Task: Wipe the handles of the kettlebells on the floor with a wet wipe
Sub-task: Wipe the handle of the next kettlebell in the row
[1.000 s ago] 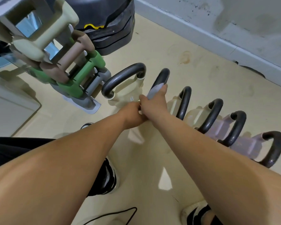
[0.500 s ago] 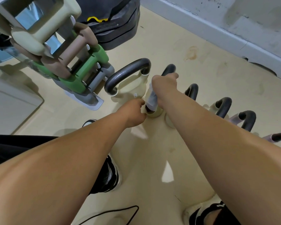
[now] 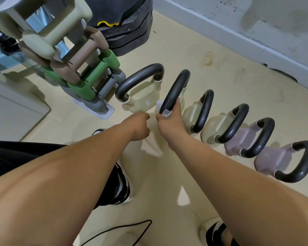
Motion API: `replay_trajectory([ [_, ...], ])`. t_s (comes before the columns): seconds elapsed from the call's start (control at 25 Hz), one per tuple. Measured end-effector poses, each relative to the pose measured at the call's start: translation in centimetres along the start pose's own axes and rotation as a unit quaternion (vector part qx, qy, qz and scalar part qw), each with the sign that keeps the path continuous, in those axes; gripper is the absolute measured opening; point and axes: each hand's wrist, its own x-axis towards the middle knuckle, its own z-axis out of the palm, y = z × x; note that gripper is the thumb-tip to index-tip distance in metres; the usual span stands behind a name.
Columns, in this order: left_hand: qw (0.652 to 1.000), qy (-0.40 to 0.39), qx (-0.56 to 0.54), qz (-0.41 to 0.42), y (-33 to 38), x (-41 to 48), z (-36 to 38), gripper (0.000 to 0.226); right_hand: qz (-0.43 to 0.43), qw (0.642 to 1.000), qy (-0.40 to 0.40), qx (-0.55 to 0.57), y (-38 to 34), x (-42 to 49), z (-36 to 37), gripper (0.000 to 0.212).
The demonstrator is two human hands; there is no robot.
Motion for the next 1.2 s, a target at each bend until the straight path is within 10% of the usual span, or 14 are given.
replay_trajectory([
  [0.36,1.000,-0.008,-0.022,-0.006,-0.4,1.4,-0.1,0.067,0.059,0.990,0.042,0.125,-4.4,3.6,-1.0,0.092],
  [0.8,0.999,0.003,-0.031,0.013,1.1,0.2,-0.6,0.064,0.096,0.990,0.048,0.093,-4.0,-2.7,-0.6,0.035],
  [1.08,1.000,0.007,-0.014,0.011,0.9,0.0,-0.6,0.058,0.029,0.997,0.070,0.027,-2.7,0.1,-1.6,0.081],
  [1.2,1.000,0.009,-0.017,0.005,0.5,0.6,-0.5,0.055,0.082,0.988,0.048,0.125,-3.3,0.1,-0.9,0.037],
])
